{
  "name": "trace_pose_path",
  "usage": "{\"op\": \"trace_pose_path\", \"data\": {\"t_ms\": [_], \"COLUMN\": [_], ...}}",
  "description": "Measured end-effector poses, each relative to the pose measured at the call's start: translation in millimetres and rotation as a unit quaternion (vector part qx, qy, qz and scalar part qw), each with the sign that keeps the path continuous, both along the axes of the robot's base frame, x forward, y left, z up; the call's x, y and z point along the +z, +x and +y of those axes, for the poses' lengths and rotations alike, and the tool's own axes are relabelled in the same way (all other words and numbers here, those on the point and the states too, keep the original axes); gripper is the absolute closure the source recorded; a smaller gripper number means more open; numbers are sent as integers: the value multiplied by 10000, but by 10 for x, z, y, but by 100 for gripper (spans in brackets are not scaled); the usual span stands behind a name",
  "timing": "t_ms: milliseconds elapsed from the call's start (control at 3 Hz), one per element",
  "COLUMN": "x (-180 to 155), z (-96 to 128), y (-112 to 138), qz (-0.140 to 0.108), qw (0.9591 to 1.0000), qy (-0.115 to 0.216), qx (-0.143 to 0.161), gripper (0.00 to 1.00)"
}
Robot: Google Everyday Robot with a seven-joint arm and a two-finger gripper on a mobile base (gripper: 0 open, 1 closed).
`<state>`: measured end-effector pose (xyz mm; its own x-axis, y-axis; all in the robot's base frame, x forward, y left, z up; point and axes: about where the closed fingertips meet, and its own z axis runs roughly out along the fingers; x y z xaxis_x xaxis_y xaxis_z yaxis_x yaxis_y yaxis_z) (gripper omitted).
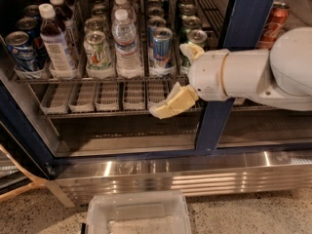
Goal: Pick redbull can from top shelf of fridge
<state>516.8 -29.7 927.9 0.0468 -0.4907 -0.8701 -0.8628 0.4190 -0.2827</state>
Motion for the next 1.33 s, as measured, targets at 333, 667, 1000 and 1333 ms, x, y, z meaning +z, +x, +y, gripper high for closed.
{"op": "trace_pose_path", "data": {"t_ms": [333,667,1000,1333], "x": [-62,-253,-252,-252], "z": [70,130,131,131], "y": [256,424,424,424], "qz": [191,557,557,556], "qw": [9997,9980,9980,9980], "qy": [129,290,289,289], "qx": [-44,-68,-67,-67], "gripper": [0,0,0,19]}}
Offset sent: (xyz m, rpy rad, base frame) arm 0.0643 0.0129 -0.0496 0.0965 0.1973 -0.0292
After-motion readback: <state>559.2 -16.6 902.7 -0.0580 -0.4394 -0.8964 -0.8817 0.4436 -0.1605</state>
